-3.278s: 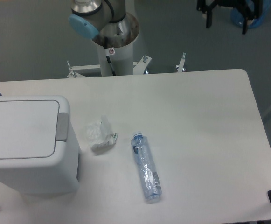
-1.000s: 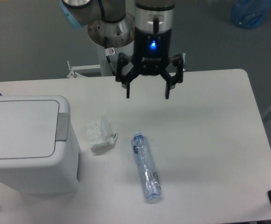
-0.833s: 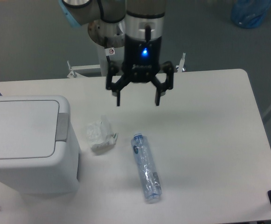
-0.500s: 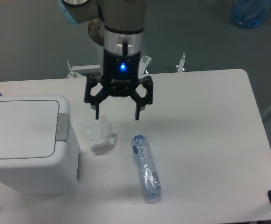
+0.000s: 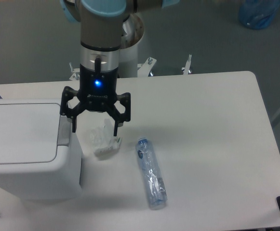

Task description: Open the trash can

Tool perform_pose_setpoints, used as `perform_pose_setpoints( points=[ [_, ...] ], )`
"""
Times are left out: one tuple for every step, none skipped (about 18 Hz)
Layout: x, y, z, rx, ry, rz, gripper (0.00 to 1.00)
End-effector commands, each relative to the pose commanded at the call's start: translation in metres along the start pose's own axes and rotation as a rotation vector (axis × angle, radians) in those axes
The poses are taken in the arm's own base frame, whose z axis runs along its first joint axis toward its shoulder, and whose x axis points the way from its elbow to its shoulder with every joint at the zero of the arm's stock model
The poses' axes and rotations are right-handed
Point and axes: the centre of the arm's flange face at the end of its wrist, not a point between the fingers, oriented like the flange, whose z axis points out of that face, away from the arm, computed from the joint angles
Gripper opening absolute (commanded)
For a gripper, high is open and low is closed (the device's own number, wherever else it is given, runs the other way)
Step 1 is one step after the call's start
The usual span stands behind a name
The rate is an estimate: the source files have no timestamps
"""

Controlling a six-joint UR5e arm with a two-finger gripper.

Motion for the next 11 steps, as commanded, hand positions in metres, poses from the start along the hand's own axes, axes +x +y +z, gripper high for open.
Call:
perform_pose_setpoints(
  points=[
    [-0.0002, -0.0005, 0.0004, 0.0, 0.0, -0.003, 1.0],
    [0.0, -0.0007, 0.0002, 0.002, 0.001, -0.001, 1.0],
    [-0.0002, -0.0007, 0.0002, 0.001, 0.0, -0.001, 1.0],
    [0.0014, -0.0006, 0.0015, 0.0, 0.001, 0.001, 1.0],
    [0.0014, -0.0006, 0.0015, 0.0, 0.002, 0.001, 1.0],
    [0.0013, -0.0001, 0.0021, -0.002, 0.002, 0.001, 1.0],
    [0.0013, -0.0001, 0.0021, -0.002, 0.002, 0.001, 1.0],
    [0.0013, 0.0004, 0.0027, -0.003, 0.002, 0.0, 1.0],
    [0.0009, 0.0009, 0.0043, -0.006, 0.003, 0.0, 1.0],
    [0.0009, 0.0014, 0.005, -0.008, 0.003, -0.001, 1.0],
    [0.0007, 0.0027, 0.0067, -0.01, 0.004, -0.002, 1.0]
  ],
)
